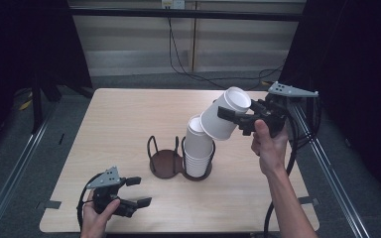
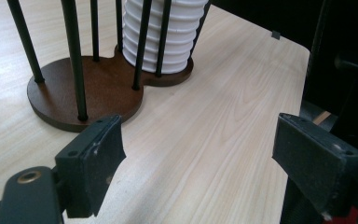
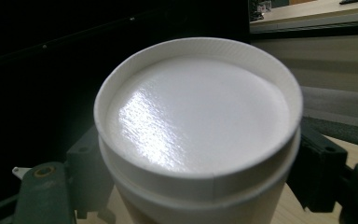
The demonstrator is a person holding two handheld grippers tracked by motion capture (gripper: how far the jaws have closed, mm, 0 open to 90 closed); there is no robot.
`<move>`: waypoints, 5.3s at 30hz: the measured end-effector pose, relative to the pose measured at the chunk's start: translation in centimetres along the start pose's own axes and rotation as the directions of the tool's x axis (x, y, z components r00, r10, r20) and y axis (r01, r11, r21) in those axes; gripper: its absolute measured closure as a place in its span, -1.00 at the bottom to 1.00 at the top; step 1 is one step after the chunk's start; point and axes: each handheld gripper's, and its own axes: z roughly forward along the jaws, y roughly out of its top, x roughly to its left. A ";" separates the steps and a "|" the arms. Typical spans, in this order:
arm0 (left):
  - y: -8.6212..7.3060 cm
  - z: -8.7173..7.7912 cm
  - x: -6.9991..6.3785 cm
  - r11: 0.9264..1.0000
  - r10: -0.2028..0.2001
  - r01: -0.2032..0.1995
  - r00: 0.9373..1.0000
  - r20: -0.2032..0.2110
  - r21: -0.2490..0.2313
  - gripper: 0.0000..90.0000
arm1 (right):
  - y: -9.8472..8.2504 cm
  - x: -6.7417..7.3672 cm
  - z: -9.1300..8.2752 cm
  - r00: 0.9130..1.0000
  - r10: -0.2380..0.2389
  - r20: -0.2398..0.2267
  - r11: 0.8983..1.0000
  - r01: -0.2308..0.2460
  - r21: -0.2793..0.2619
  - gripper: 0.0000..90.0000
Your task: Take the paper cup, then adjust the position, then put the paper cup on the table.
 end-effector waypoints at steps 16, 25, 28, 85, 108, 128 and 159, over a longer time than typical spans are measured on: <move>0.3 0.5 0.0 1.000 -0.008 0.008 1.000 0.000 -0.010 -0.64 | -0.7 0.2 -2.6 0.998 -0.018 0.052 0.999 0.016 0.051 -0.52; 1.7 1.1 -0.8 0.999 0.019 -0.019 1.000 0.012 -0.033 -0.64 | -2.0 0.0 -3.4 0.998 -0.012 0.054 0.997 0.008 0.077 -0.52; 2.1 1.4 -1.3 0.999 0.036 -0.036 0.999 0.027 -0.029 -0.64 | -2.9 0.1 -3.3 0.999 -0.007 0.042 0.996 0.003 0.092 -0.52; 7.9 4.5 -3.9 0.985 0.142 -0.124 0.977 0.161 -0.117 -0.65 | -9.9 4.7 3.8 0.979 0.018 -0.205 0.969 0.033 0.245 -0.51; 6.7 6.9 -3.7 0.987 0.146 -0.132 0.972 0.184 -0.089 -0.77 | -11.5 5.9 5.8 0.963 0.051 -0.265 0.961 0.025 0.276 -0.50; 6.6 7.7 -3.4 0.990 0.139 -0.128 0.971 0.196 -0.067 -0.75 | -11.6 6.2 6.6 0.956 0.062 -0.285 0.963 0.018 0.269 -0.50; 6.9 5.4 -2.3 0.991 0.097 -0.111 0.978 0.185 0.069 -0.62 | -12.2 5.7 6.2 0.943 0.080 -0.323 0.958 0.016 0.285 -0.69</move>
